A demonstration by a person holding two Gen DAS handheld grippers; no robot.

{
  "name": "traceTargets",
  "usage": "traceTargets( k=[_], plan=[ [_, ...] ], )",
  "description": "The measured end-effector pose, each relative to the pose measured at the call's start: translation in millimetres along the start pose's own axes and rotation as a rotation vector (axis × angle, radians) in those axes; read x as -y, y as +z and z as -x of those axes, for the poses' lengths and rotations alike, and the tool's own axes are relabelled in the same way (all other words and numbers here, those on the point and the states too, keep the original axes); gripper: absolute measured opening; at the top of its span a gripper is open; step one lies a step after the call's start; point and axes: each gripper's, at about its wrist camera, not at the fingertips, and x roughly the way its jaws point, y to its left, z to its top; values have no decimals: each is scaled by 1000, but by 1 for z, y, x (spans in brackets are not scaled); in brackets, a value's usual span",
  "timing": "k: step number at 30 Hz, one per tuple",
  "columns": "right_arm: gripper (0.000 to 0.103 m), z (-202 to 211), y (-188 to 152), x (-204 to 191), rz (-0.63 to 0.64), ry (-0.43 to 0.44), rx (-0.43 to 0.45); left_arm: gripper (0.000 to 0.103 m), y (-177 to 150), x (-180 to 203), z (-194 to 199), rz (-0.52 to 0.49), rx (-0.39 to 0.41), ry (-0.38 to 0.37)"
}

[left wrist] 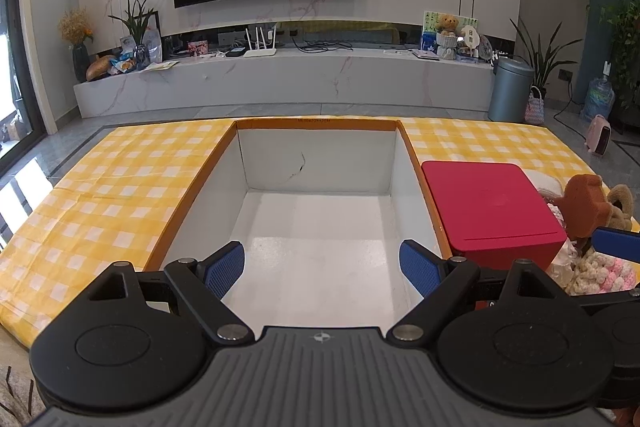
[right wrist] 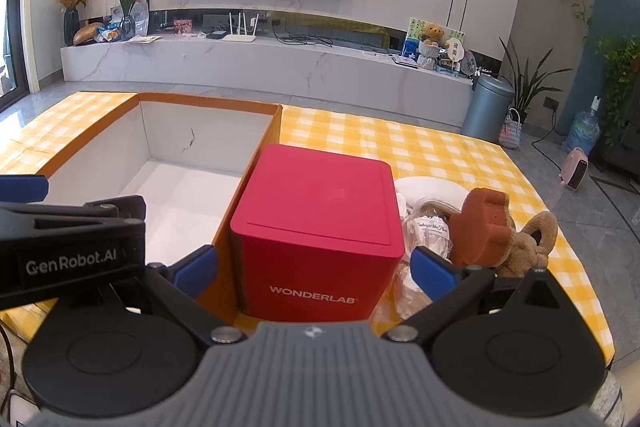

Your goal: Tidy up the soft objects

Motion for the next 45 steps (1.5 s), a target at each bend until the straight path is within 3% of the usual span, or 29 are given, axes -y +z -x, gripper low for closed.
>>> traceTargets(
  k=[16,23,28,36,40,45],
  plan=[
    [100,-3,-1,1,7,5,-2,102,-2,-1,0,-8,2,1],
    [100,3,2,15,-38,26,14,102,2,0,12,-8,79,-49],
    [100,6,2,34,-63,-22,17,102,3,-7,15,86,152,-39],
    [100,9,2,101,-217,-60,34,102,6,2,11,13,131,-48],
    [100,3,15,153,-264,-116,-1,102,11,14,13,-54,108,-80],
    [101,-22,26,210,-314,-355,-72,102,14,36,14,-102,86,-129]
  ],
)
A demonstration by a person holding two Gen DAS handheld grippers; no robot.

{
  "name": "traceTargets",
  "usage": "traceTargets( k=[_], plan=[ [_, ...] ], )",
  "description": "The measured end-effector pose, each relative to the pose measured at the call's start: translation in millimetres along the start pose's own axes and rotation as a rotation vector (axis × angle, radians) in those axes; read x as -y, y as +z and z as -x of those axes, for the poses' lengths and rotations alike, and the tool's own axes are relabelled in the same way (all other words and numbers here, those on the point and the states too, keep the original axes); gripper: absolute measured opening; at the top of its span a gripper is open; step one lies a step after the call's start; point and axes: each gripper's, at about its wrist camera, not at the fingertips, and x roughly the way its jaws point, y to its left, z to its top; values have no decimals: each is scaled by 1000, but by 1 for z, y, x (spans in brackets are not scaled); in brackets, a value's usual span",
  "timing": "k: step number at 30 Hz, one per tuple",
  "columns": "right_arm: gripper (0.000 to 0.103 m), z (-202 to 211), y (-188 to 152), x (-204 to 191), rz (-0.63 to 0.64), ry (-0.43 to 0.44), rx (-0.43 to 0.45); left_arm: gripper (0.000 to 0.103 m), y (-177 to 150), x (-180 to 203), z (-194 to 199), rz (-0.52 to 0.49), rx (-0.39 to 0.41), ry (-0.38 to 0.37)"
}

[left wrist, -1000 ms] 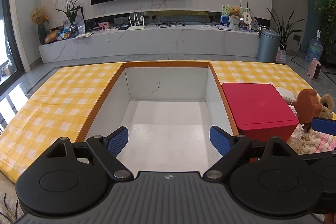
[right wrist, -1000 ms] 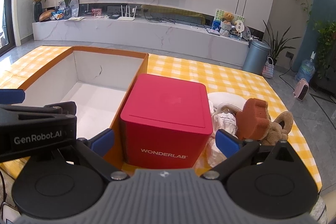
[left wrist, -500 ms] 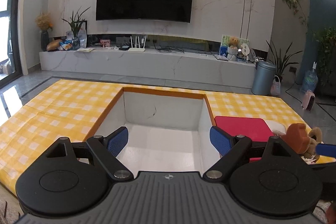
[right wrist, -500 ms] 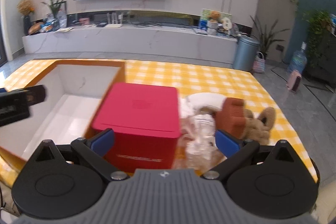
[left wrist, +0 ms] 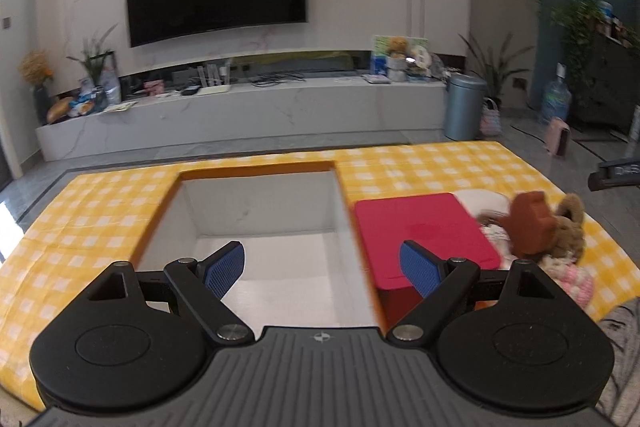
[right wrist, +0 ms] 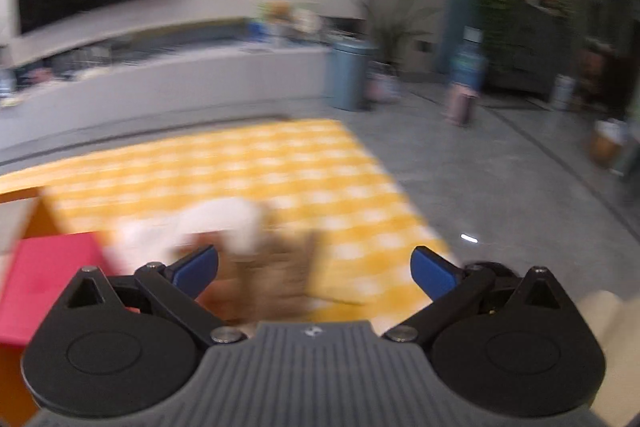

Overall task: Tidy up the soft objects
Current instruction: 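Grasp the pink-and-white crocheted toy with the right tool while the left tool grasps the brown sponge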

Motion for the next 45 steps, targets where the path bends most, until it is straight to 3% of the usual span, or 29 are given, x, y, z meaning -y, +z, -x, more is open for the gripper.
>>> traceTargets(
  k=[2,3,5,7,9,13,21,23,25,33,35,38,40,42,45],
  plan=[
    [101,-18,-9,14,-66,-45,-50,102,1,11,-2,-28,-23,-25],
    [101,-25,-18,20,-113,-20,-73,102,1,15,-3,-42,-31,-40],
    [101,-40,-37,32,-193,118,-142,102,1,27,-4,-74,-36,-61],
    [100,-53,-48,34,-192,283,-243,102,1,37,-6,-102,-25,-68],
    [100,-58,-50,25,-149,300,-297,102,-1,49,-6,-148,8,-76],
    [100,-61,-48,14,-72,286,-291,103,-1,71,-18,-268,-16,-73],
    [100,-65,-56,-18,172,258,-306,103,-11,70,-25,-236,-43,-115],
    [91,-66,-57,-19,177,287,-303,103,-14,67,-26,-233,-49,-111],
    [61,-64,-58,-16,159,329,-308,103,-16,62,-26,-224,-54,-105],
    [61,-40,-63,0,77,546,-272,103,-22,49,-26,-190,-66,-108],
    [64,-39,-64,-13,133,526,-287,103,-21,47,-27,-182,-70,-107],
    [63,-51,-70,-36,234,382,-355,103,-19,46,-27,-178,-74,-95],
    [55,-55,-73,-46,292,327,-382,103,-20,46,-28,-188,-73,-77],
    [48,-53,-75,-51,323,329,-380,103,-22,46,-29,-192,-78,-68],
    [46,-48,-74,-44,289,381,-359,103,-21,45,-29,-186,-87,-65]
  ],
)
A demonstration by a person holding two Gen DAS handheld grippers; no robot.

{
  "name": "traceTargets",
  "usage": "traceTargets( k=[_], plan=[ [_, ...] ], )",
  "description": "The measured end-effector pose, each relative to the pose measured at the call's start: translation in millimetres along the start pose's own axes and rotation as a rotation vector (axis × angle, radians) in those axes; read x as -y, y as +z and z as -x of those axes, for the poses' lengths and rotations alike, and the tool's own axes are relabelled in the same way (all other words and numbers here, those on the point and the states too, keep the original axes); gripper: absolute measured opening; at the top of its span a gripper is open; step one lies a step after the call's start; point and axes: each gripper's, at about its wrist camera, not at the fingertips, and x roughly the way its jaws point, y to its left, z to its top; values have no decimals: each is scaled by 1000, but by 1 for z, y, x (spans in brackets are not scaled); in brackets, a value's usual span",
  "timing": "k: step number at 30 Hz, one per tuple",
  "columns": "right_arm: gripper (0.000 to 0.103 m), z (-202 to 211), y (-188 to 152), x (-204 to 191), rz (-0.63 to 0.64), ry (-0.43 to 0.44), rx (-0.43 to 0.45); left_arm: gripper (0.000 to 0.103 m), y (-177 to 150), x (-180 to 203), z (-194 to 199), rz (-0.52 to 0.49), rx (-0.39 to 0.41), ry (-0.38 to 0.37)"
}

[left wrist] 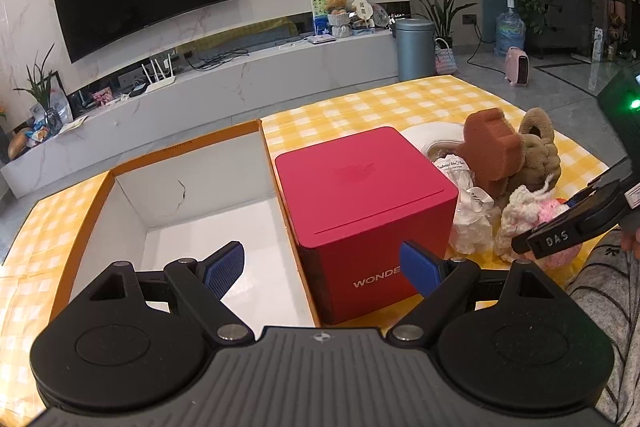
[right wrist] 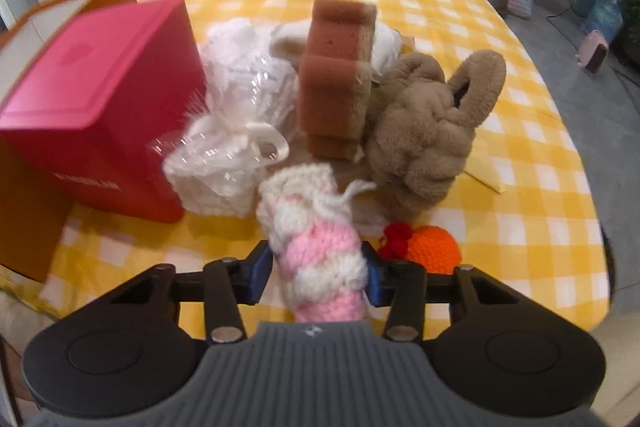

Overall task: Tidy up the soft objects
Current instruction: 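Grasp the pink-and-white crocheted toy with the right tool while the left tool grasps the brown sponge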

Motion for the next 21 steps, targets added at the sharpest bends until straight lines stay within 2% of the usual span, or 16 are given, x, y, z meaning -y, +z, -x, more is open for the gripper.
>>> traceTargets(
  k=[5,7,11,15,21],
  plan=[
    [37,22,-6,15,-64,120,109,102,9,3,8,14,-22,-36],
    [35,24,-8,16,-67,135,116,102,15,7,11,-2,-28,-51],
    [36,11,-6,3,1,88,54,102,28,13,17,8,-32,-30],
    [36,0,-3,-13,68,-39,10,102,46,19,18,14,-54,-63],
    [30,5,-12,-14,53,-19,42,102,82,42,6,-8,-49,-150]
  ],
)
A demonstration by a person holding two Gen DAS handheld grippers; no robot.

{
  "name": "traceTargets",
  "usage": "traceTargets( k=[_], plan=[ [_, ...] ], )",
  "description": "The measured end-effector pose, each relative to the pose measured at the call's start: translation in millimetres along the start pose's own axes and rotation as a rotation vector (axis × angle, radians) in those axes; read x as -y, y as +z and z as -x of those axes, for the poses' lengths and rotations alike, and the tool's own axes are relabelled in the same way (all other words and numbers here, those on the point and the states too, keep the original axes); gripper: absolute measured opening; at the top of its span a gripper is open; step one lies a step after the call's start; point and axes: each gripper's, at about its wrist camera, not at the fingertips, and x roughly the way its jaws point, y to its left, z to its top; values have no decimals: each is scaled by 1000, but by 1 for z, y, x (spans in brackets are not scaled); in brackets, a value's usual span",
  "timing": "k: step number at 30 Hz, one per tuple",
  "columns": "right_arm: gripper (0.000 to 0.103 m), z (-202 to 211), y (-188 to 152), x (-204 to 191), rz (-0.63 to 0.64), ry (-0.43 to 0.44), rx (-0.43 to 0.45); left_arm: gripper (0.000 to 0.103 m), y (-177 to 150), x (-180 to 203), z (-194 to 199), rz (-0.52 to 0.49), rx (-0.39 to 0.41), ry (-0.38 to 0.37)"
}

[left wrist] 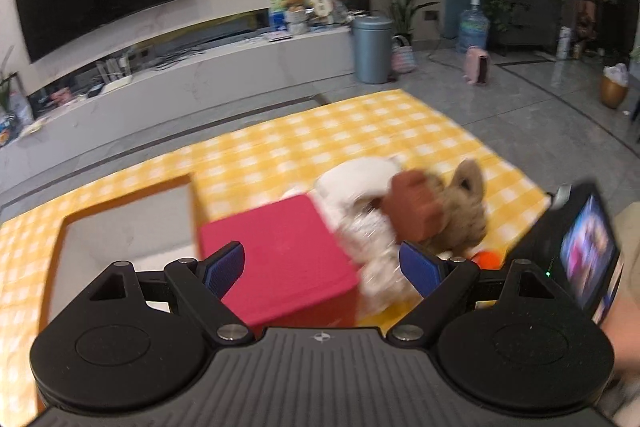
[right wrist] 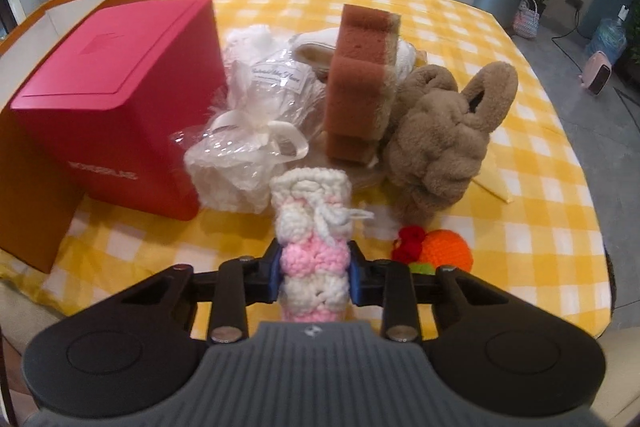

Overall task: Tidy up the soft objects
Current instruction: 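Grasp the pink-and-white crocheted toy with the right tool while the left tool grasps the brown sponge, then carry the brown sponge over the white pit and open the left tool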

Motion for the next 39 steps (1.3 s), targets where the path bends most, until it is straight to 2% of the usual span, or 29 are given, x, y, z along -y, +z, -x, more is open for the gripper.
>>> traceTargets(
  k=[3,6,12,16,24,26,27,28,33,39],
  plan=[
    [28,8,-9,-1,-21,0,36,102,18,9,-21,32,-35,-47],
    [28,15,-19,3,-81,59,57,102,33,15,-46,100,-85,-43],
    [28,13,-18,6,-123,68,73,102,43,22,-94,221,-182,-108],
    [28,14,-19,11,-162,85,69,102,45,33,-119,212,-226,-132],
    [28,13,-19,15,-177,99,69,101,36,57,-152,123,-210,-29],
    [28,13,-19,18,-188,114,71,81,30,61,-154,63,-201,11],
    [28,13,-19,19,-195,121,71,58,26,62,-154,33,-199,24],
    [28,13,-20,21,-201,128,72,50,23,61,-152,15,-188,24],
    [28,12,-18,22,-207,139,74,40,17,48,-131,55,-151,-28],
    [28,12,-18,26,-219,143,79,38,21,37,-96,43,-58,-58]
  ],
)
